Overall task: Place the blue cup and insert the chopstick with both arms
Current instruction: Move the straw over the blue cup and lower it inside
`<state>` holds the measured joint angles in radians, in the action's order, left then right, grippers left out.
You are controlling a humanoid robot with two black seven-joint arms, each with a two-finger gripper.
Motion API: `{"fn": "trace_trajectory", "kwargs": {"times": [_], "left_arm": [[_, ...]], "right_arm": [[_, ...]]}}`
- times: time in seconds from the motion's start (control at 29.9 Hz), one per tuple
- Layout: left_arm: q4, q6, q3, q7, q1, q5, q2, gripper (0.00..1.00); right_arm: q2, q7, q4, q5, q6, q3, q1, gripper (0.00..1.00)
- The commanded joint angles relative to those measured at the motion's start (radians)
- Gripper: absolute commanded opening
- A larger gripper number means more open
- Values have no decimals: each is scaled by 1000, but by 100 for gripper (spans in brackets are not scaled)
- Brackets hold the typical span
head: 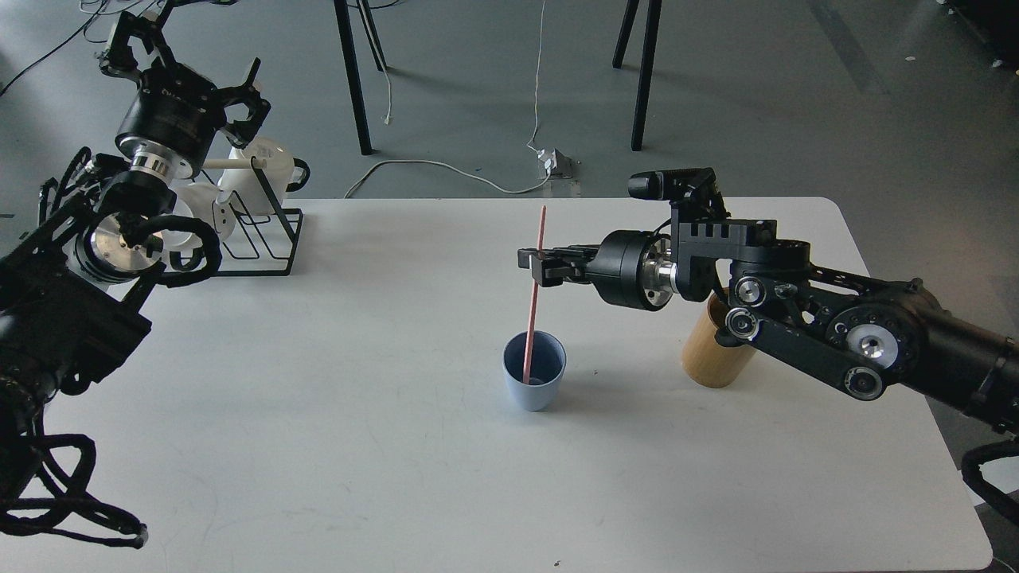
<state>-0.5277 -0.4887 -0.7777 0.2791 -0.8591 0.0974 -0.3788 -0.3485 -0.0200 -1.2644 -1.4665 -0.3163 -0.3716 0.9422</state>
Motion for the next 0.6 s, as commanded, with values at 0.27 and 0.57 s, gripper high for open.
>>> {"fn": "trace_trajectory", "kwargs": {"times": [0.27, 0.57], "left_arm": [[0, 0, 0, 0, 0, 1, 0, 100], [0, 0, 0, 0, -1, 1, -3, 100]], "right_arm": [[-1, -1, 2, 0, 0, 0, -20, 33], [-9, 8, 5, 21, 10, -166, -14, 100]]}}
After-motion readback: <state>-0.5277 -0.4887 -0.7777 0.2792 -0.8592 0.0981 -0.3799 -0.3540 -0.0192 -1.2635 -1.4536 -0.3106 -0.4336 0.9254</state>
